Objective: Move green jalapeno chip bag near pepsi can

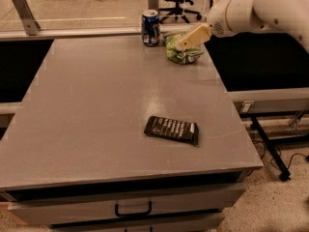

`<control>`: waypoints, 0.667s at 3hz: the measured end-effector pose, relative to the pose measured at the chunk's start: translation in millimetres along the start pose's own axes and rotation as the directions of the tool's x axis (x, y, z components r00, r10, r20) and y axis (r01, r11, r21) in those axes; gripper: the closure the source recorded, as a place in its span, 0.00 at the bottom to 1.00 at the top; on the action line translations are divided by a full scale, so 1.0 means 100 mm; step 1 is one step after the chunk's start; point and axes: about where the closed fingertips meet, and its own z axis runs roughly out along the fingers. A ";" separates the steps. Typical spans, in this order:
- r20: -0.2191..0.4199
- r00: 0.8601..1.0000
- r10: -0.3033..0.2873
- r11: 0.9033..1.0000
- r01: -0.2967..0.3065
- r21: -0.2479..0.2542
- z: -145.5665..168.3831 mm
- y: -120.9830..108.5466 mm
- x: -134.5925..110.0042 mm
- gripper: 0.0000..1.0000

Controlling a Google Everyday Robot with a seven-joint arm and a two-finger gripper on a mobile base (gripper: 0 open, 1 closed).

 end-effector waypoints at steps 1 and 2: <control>0.157 0.988 -0.016 0.997 0.028 -0.073 -0.75 0.21 -0.39 0.00; 0.228 0.965 -0.129 0.991 0.135 -0.009 -1.62 0.27 -0.65 0.00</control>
Offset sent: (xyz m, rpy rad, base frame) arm -0.2436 -0.1293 0.1916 -0.0457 -0.4013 0.0798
